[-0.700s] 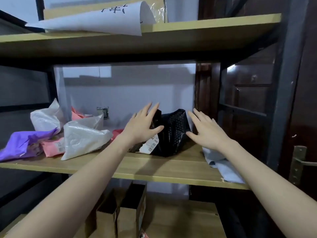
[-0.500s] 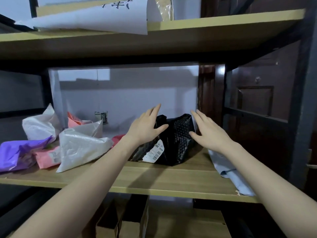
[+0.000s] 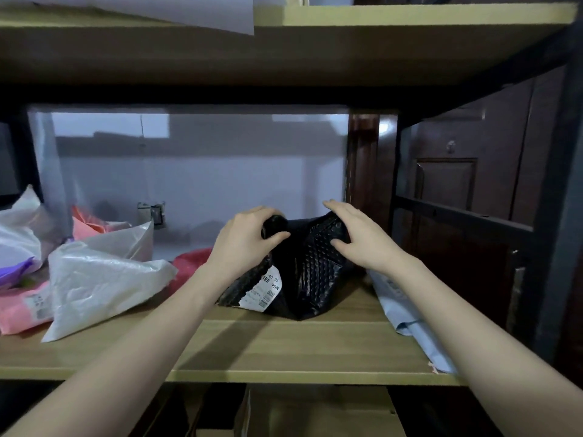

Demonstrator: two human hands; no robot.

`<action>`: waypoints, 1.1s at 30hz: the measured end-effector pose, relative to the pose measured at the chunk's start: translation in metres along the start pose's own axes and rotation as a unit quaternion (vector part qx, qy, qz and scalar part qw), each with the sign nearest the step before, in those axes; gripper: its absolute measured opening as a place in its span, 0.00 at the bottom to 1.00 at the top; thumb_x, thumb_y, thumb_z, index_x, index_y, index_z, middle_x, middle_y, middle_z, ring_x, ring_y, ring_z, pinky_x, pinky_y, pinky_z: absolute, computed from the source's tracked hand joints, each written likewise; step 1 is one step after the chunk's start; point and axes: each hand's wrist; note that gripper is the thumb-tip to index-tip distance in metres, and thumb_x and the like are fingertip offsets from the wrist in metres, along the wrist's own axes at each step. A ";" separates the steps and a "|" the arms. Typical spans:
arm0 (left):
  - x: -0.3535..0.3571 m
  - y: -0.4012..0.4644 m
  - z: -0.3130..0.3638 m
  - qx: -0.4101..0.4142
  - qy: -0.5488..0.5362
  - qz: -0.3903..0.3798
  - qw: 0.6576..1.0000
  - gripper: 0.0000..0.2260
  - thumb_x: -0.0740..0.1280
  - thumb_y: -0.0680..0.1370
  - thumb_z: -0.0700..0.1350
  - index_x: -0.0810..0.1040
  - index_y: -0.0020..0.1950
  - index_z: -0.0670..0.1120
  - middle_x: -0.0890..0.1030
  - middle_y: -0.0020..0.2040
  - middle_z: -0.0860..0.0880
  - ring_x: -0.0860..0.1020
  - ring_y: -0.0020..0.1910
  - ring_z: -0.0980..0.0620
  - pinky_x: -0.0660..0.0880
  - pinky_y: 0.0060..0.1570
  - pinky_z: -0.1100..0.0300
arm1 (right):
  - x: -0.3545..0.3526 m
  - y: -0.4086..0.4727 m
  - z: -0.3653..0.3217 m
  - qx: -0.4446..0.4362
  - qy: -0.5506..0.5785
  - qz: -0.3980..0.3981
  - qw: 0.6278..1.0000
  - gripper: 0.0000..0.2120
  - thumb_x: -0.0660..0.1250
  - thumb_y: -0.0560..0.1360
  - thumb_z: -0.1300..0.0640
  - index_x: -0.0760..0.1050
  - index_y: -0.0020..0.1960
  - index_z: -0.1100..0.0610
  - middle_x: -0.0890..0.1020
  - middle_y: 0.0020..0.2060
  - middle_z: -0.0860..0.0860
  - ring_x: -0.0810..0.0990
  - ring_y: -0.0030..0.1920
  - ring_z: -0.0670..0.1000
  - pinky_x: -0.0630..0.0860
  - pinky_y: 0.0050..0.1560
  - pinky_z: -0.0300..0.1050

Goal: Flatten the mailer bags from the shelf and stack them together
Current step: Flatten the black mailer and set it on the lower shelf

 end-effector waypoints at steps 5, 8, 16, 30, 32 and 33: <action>-0.015 -0.018 -0.009 0.049 -0.048 0.032 0.997 0.09 0.72 0.73 0.51 0.80 0.50 0.51 0.77 0.47 0.53 0.77 0.47 0.53 0.74 0.49 0.56 | -0.002 -0.013 0.004 -0.018 0.004 0.034 0.999 0.26 0.70 0.72 0.57 0.67 0.68 0.52 0.74 0.64 0.49 0.69 0.66 0.50 0.67 0.66 0.48; -0.026 -0.032 -0.015 0.070 -0.055 0.060 0.994 0.10 0.71 0.72 0.54 0.80 0.48 0.50 0.76 0.44 0.53 0.77 0.43 0.52 0.74 0.45 0.54 | -0.005 -0.023 0.006 -0.018 0.017 0.060 0.998 0.21 0.72 0.70 0.56 0.70 0.61 0.51 0.77 0.57 0.46 0.74 0.59 0.50 0.72 0.60 0.51; -0.046 -0.068 -0.033 0.079 -0.015 0.093 0.992 0.13 0.67 0.73 0.54 0.75 0.45 0.45 0.76 0.44 0.55 0.78 0.45 0.53 0.74 0.43 0.54 | -0.008 -0.042 0.011 0.031 0.021 0.061 0.997 0.19 0.75 0.68 0.53 0.64 0.48 0.50 0.78 0.42 0.45 0.76 0.39 0.50 0.74 0.45 0.51; -0.079 -0.128 -0.067 0.048 -0.002 -0.036 0.998 0.15 0.61 0.75 0.61 0.76 0.46 0.51 0.80 0.41 0.56 0.79 0.40 0.56 0.74 0.41 0.55 | -0.003 -0.076 0.013 0.045 -0.112 -0.089 0.989 0.21 0.72 0.71 0.50 0.72 0.62 0.43 0.75 0.52 0.44 0.76 0.56 0.53 0.73 0.50 0.50; -0.086 -0.135 -0.070 0.034 -0.002 -0.081 0.996 0.17 0.56 0.75 0.65 0.76 0.49 0.56 0.81 0.43 0.59 0.80 0.43 0.57 0.76 0.44 0.55 | -0.008 -0.081 0.014 0.063 -0.085 -0.166 0.980 0.27 0.72 0.66 0.42 0.71 0.64 0.42 0.74 0.54 0.44 0.74 0.57 0.49 0.73 0.53 0.48; -0.088 -0.136 -0.070 0.025 0.000 -0.097 0.995 0.17 0.54 0.76 0.66 0.75 0.51 0.58 0.82 0.42 0.60 0.81 0.44 0.58 0.76 0.46 0.55 | -0.011 -0.084 0.013 0.069 -0.064 -0.205 0.974 0.31 0.71 0.64 0.36 0.71 0.64 0.42 0.75 0.55 0.44 0.74 0.57 0.47 0.73 0.57 0.46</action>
Point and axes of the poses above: each hand's wrist, its own y-axis towards the middle knuckle, its own x-axis out of the palm, z = x × y
